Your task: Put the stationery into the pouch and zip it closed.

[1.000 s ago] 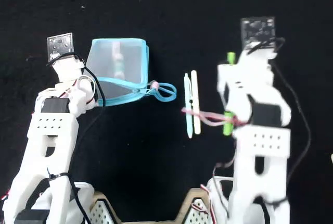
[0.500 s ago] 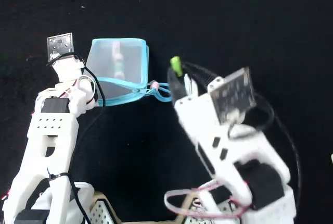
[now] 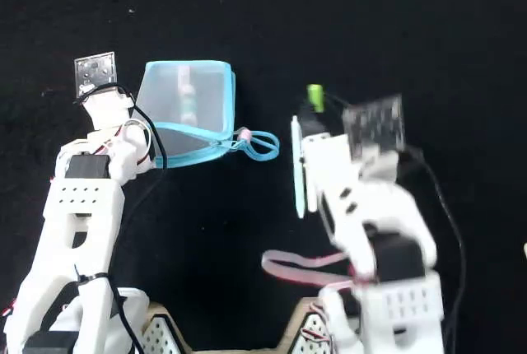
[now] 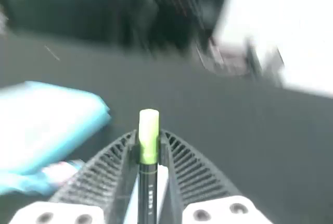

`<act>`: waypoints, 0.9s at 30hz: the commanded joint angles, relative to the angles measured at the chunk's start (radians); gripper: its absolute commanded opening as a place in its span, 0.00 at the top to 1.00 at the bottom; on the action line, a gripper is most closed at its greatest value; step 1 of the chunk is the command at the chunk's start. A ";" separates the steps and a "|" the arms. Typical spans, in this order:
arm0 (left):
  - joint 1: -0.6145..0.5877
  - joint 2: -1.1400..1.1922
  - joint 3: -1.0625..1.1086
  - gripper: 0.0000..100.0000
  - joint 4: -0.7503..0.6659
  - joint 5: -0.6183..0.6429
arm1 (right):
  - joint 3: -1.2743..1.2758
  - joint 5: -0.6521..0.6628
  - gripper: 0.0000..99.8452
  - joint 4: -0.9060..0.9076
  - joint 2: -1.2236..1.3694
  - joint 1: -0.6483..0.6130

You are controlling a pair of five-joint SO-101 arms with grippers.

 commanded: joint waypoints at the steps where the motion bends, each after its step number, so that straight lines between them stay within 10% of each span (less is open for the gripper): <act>1: 0.001 0.014 0.038 0.97 -0.002 0.020 | 0.004 0.000 0.99 -0.031 0.242 0.190; 14: 0.001 0.014 0.038 0.97 0.000 0.020 | -0.409 0.002 0.99 0.002 1.133 0.333; 27: 0.001 0.014 0.038 0.97 0.000 0.020 | -1.233 0.037 0.92 0.571 1.716 0.321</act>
